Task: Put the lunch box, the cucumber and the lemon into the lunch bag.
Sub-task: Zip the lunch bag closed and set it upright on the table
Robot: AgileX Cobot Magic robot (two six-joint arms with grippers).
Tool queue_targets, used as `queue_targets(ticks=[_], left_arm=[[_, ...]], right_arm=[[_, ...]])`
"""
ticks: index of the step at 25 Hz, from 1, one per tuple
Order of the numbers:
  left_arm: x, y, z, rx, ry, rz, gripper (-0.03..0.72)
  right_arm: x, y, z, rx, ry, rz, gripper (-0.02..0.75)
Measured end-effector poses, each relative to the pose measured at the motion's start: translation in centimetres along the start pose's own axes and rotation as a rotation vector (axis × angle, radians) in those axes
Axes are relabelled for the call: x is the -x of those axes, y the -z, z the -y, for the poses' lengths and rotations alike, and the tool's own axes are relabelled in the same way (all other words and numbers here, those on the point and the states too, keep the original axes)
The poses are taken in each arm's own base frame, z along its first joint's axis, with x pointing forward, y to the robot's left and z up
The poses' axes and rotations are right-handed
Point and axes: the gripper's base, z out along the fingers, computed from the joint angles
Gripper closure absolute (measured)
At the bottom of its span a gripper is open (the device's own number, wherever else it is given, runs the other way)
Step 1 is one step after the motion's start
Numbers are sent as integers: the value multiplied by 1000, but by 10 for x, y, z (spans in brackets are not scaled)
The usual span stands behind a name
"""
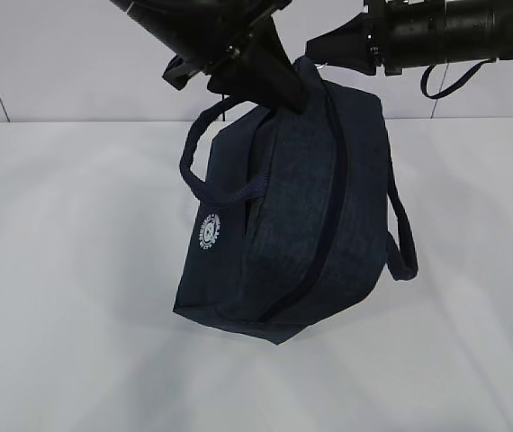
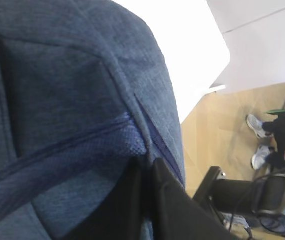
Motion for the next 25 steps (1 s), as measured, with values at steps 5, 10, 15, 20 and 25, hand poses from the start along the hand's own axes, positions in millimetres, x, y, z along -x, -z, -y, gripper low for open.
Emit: queue_targets(ticks=[5,10,15,20,25], left_arm=[[-4,-1,11,-14,-22,-10,692],[-7,9,22,-23,-45,-1,692],[-8,18,29,-27,-61,17,692],[-9,23,33,-32,-70,26,692],[-10,25,35,-36,-75,29,692]], right_arm=[[-1,0,1,-11,8,-14,731],[-1,0,1,-16,10,-14,731],[-1,0,1,-12,10,-15,731],[-2,-1,-1,4,11,-23,731],[-2,-2,-2,7,12,-26,731]])
